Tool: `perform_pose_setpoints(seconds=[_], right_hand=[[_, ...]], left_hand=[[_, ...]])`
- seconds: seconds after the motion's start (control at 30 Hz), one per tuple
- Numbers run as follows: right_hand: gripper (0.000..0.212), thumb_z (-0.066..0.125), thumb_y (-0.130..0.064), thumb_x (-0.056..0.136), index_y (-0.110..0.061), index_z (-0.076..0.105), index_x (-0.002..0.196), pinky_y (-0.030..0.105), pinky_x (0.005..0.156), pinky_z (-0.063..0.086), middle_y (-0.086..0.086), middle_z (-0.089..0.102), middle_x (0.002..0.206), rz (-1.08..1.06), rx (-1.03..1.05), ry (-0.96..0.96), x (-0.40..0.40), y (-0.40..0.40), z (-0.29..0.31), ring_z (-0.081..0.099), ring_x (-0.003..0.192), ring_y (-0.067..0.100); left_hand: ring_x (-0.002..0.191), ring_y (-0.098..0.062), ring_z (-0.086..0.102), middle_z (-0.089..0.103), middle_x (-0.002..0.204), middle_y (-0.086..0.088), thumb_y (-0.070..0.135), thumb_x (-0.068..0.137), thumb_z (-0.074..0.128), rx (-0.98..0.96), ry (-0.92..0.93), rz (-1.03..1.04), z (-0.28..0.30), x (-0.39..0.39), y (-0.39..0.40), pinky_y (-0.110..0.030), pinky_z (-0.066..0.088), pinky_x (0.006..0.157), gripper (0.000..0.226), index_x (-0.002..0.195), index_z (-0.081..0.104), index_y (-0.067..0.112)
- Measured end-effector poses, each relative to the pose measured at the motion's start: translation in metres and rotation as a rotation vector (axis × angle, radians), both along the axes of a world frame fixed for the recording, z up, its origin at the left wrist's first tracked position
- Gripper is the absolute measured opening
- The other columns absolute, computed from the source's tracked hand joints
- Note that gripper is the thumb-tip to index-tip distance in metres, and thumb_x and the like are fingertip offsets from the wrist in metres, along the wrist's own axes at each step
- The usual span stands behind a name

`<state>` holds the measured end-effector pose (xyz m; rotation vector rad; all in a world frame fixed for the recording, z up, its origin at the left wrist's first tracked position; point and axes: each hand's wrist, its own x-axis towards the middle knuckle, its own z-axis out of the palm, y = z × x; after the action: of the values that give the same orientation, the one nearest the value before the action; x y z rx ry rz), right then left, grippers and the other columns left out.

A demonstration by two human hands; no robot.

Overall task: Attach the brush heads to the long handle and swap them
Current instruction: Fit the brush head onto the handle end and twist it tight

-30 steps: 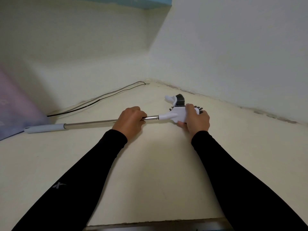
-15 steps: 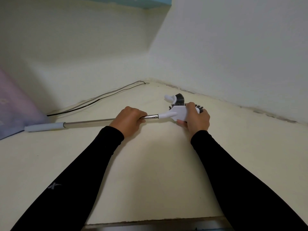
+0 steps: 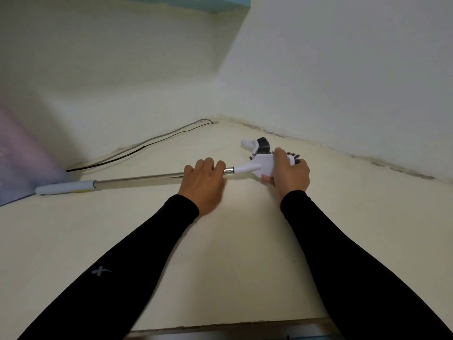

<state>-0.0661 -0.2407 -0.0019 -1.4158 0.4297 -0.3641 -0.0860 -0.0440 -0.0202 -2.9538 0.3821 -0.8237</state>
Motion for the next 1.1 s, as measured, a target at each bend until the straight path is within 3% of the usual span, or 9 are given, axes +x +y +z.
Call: perform_pose_setpoints(seconds=[0.17, 0.3, 0.43, 0.53, 0.7, 0.8, 0.9, 1.0, 1.1], right_hand=[[0.04, 0.068, -0.042, 0.086, -0.009, 0.062, 0.108, 0.039, 0.067, 0.066, -0.003, 0.066, 0.101, 0.033, 0.018, -0.011, 0.001, 0.001, -0.002, 0.072, 0.048, 0.013], [0.042, 0.069, -0.04, 0.084, -0.007, 0.065, 0.11, 0.034, 0.058, 0.065, 0.0, 0.068, 0.104, 0.043, 0.037, -0.025, -0.001, 0.005, -0.002, 0.072, 0.055, 0.01], [0.039, 0.068, -0.038, 0.084, -0.007, 0.065, 0.108, 0.027, 0.054, 0.061, -0.001, 0.067, 0.103, 0.053, 0.058, -0.043, -0.003, 0.009, -0.002, 0.073, 0.054, 0.009], [0.04, 0.068, -0.039, 0.084, -0.007, 0.066, 0.109, 0.025, 0.054, 0.059, -0.001, 0.068, 0.104, 0.061, 0.063, -0.04, -0.004, 0.01, -0.001, 0.077, 0.069, 0.018], [0.041, 0.067, -0.041, 0.084, -0.009, 0.066, 0.111, 0.021, 0.051, 0.056, -0.003, 0.069, 0.106, 0.055, 0.061, -0.031, -0.002, 0.008, -0.001, 0.079, 0.077, 0.025], [0.041, 0.068, -0.042, 0.085, -0.01, 0.064, 0.11, 0.022, 0.051, 0.056, -0.004, 0.066, 0.103, 0.039, 0.061, -0.016, -0.001, 0.005, -0.002, 0.078, 0.073, 0.024], [0.041, 0.068, -0.043, 0.085, -0.01, 0.062, 0.108, 0.023, 0.048, 0.053, -0.004, 0.065, 0.102, 0.029, 0.05, -0.003, 0.0, 0.002, -0.002, 0.078, 0.064, 0.022], [0.042, 0.068, -0.043, 0.085, -0.009, 0.062, 0.109, 0.024, 0.05, 0.055, -0.004, 0.065, 0.102, 0.025, 0.051, 0.0, 0.0, 0.002, -0.002, 0.074, 0.053, 0.015], [0.043, 0.069, -0.043, 0.086, -0.009, 0.063, 0.11, 0.024, 0.05, 0.055, -0.004, 0.066, 0.103, 0.015, 0.049, -0.007, 0.0, 0.002, -0.002, 0.073, 0.052, 0.012]], left_hand=[[0.071, -0.031, 0.046, 0.057, 0.083, -0.005, 0.039, 0.089, 0.053, 0.022, 0.01, 0.045, 0.004, 0.007, -0.001, -0.036, 0.028, 0.063, 0.026, 0.095, 0.042, 0.016], [0.053, -0.03, 0.038, 0.057, 0.065, -0.005, 0.029, 0.085, 0.05, -0.008, 0.057, 0.125, 0.01, 0.012, 0.0, -0.031, 0.023, 0.052, 0.023, 0.071, 0.038, 0.016], [0.042, -0.022, 0.03, 0.04, 0.051, 0.0, 0.02, 0.071, 0.047, -0.082, 0.099, 0.204, 0.016, 0.014, -0.001, -0.027, 0.015, 0.047, 0.022, 0.054, 0.034, 0.016], [0.043, -0.022, 0.034, 0.041, 0.052, 0.001, 0.022, 0.068, 0.047, -0.123, 0.135, 0.204, 0.018, 0.018, 0.0, -0.027, 0.016, 0.047, 0.018, 0.054, 0.037, 0.016], [0.054, -0.031, 0.046, 0.047, 0.056, 0.001, 0.026, 0.077, 0.049, -0.154, 0.067, 0.13, 0.013, 0.018, 0.005, -0.029, 0.025, 0.05, 0.018, 0.063, 0.043, 0.016], [0.074, -0.03, 0.051, 0.055, 0.08, 0.0, 0.02, 0.08, 0.056, -0.168, 0.03, 0.001, 0.011, 0.013, 0.006, -0.036, 0.039, 0.061, 0.008, 0.085, 0.051, 0.018], [0.085, -0.03, 0.051, 0.054, 0.094, -0.005, 0.002, 0.075, 0.06, -0.198, -0.018, -0.071, 0.013, 0.011, 0.008, -0.044, 0.044, 0.07, 0.027, 0.099, 0.057, 0.014], [0.084, -0.032, 0.053, 0.057, 0.091, -0.009, -0.007, 0.076, 0.058, -0.261, -0.057, -0.11, 0.016, 0.01, 0.012, -0.044, 0.045, 0.067, 0.027, 0.097, 0.063, 0.009], [0.079, -0.031, 0.057, 0.061, 0.083, -0.008, -0.003, 0.078, 0.063, -0.317, -0.066, -0.115, 0.017, 0.009, 0.015, -0.034, 0.039, 0.062, 0.018, 0.089, 0.07, 0.009]])
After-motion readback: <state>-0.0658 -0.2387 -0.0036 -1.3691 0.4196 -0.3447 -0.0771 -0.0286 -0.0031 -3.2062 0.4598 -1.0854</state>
